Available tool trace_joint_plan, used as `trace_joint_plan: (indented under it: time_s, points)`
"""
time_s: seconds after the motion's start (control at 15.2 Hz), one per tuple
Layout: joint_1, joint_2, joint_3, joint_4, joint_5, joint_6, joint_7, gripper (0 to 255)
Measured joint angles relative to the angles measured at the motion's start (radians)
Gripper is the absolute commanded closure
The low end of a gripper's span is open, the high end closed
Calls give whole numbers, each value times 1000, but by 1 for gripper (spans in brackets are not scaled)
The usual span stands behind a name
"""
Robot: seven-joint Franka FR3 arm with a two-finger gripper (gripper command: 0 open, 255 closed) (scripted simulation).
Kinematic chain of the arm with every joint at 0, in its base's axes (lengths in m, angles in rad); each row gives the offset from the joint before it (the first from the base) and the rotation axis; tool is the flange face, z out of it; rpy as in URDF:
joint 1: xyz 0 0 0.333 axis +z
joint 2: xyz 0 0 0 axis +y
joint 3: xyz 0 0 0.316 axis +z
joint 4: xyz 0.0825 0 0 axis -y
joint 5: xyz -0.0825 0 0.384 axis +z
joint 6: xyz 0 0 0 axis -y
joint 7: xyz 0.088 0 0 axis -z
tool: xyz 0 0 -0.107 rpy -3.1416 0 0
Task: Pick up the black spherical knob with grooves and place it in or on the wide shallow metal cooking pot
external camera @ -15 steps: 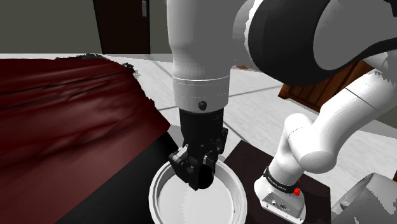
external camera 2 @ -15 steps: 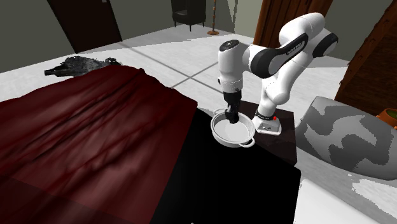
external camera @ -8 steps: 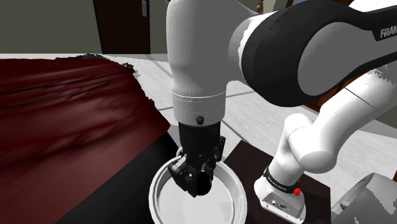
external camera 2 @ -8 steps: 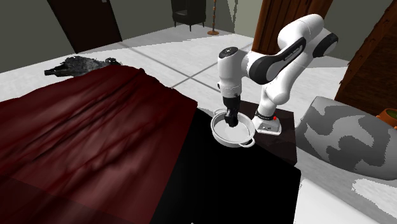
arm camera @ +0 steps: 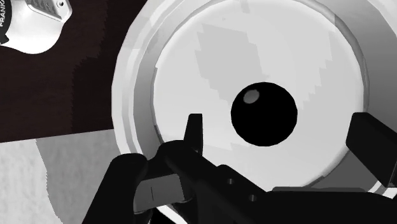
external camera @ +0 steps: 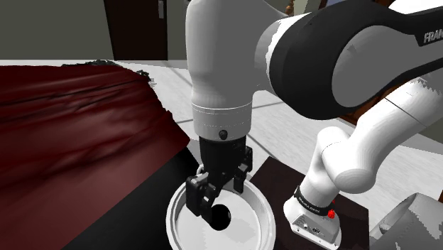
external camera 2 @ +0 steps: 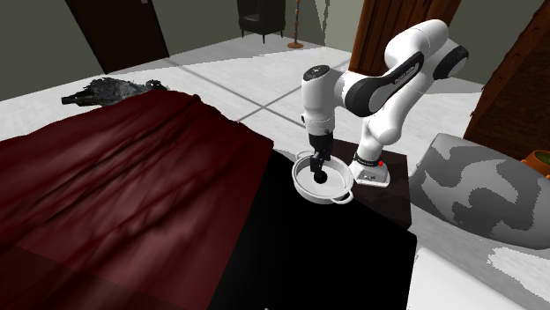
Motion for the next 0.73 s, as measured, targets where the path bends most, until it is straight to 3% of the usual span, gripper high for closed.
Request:
trace_joint_plan:
  time_s: [0.2, 0.4, 0.73]
  points:
    - [-2, -2, -5, 14, -3, -16, -1, 0]
    - [-12, 6, -24, 101, -19, -97, 4, 0]
    - [-15, 14, -25, 131, -24, -120, 11, 0]
